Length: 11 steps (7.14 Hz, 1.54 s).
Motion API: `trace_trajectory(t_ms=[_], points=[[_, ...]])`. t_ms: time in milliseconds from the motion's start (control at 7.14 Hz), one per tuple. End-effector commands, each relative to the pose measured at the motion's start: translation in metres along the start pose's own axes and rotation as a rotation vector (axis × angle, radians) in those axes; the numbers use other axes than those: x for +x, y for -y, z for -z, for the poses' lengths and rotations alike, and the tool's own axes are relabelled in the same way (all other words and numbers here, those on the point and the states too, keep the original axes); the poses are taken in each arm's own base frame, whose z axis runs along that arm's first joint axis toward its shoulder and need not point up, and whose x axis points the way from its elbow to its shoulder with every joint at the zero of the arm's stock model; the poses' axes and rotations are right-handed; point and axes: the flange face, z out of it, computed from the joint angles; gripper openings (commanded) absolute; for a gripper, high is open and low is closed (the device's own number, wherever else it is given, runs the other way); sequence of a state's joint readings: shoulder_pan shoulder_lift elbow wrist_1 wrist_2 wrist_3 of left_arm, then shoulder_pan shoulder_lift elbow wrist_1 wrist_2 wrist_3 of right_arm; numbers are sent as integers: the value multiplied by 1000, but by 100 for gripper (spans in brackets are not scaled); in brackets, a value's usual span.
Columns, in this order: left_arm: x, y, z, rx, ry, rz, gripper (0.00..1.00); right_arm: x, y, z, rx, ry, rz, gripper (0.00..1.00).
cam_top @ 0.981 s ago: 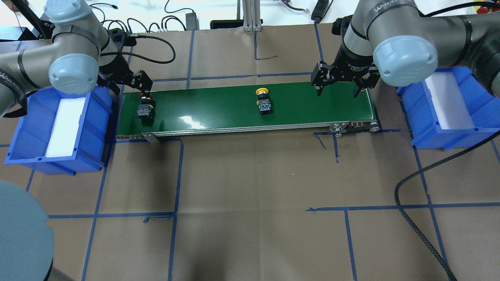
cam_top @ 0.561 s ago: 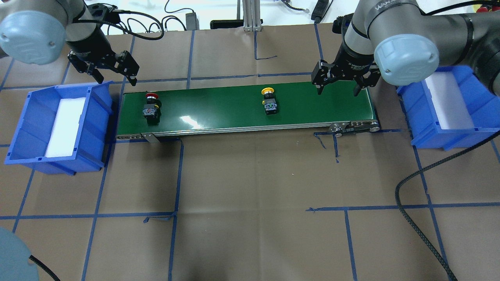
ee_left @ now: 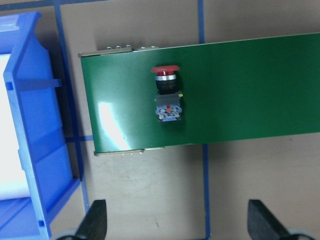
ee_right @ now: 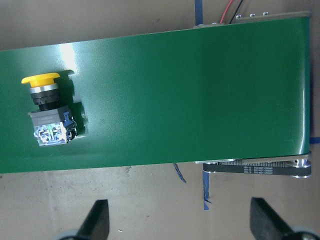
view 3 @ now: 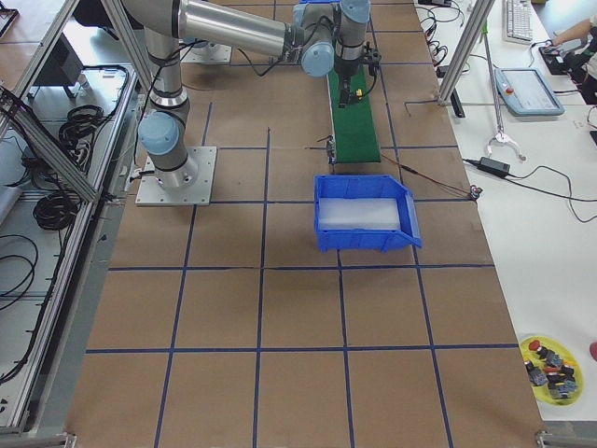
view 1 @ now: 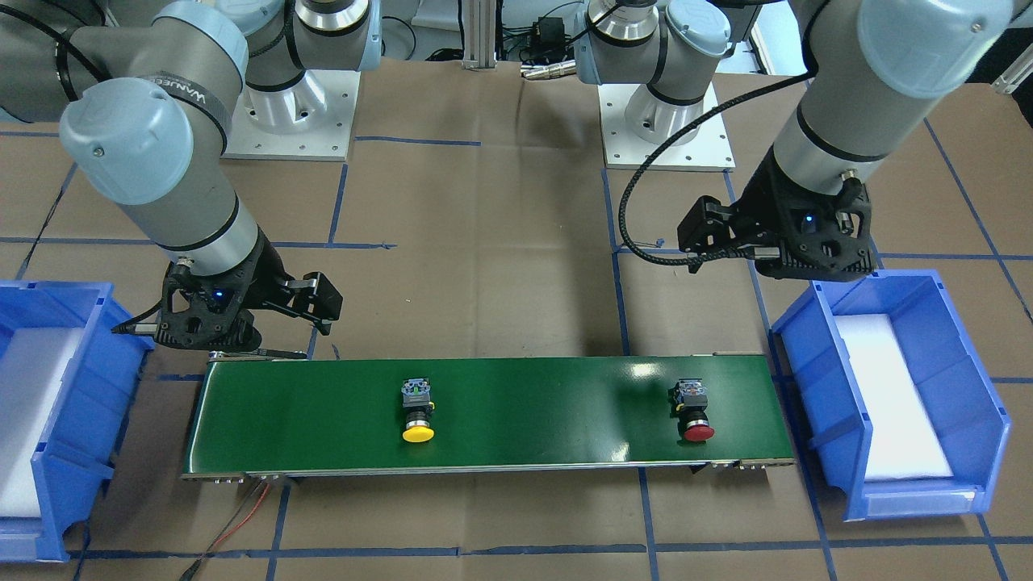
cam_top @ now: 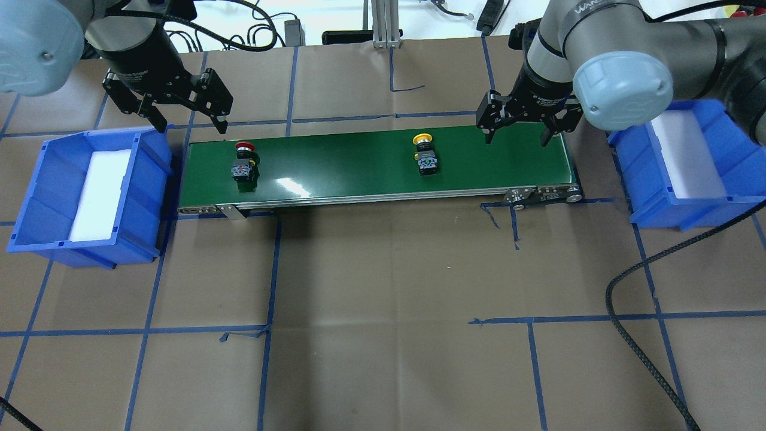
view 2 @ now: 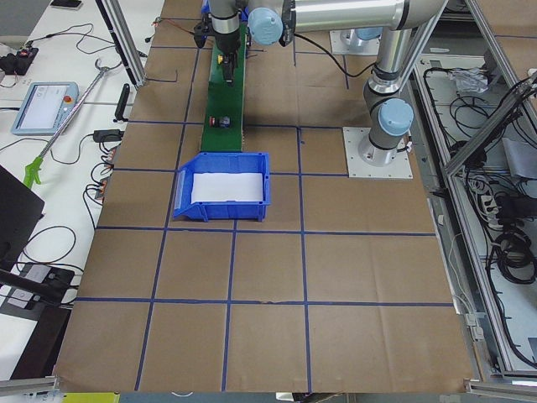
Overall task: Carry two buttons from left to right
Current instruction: 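Lower the right gripper onto the yellow button on the belt and grasp it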
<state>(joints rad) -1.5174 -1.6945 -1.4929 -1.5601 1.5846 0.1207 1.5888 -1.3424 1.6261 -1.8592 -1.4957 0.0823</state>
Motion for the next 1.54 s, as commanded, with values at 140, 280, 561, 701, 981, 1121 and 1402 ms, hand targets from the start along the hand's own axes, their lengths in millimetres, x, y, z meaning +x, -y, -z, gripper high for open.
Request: trace_trajectory(t_ms=[140,280,561,701,981,1121,1402], points=[[9,-14,-6,6,-3,-2,100,0,6,-15,-23,0,-2,100],[8,-13,-2,15,-1,-1,100,0,13,-20,2,3,0,100],[9,-16,8,34,-2,2,100,-6,27,-36,33,58,1,100],[9,-17,8,36,-2,6,100,-7,38,-53,51,67,-17,100],[9,-16,10,41,-5,9,100,-8,54,-81,76,76,-19,100],[9,-16,10,40,-3,9,100,-10,54,-80,73,106,-32,100],[8,-16,12,45,-4,16,100,-11,53,-83,68,105,-35,100]])
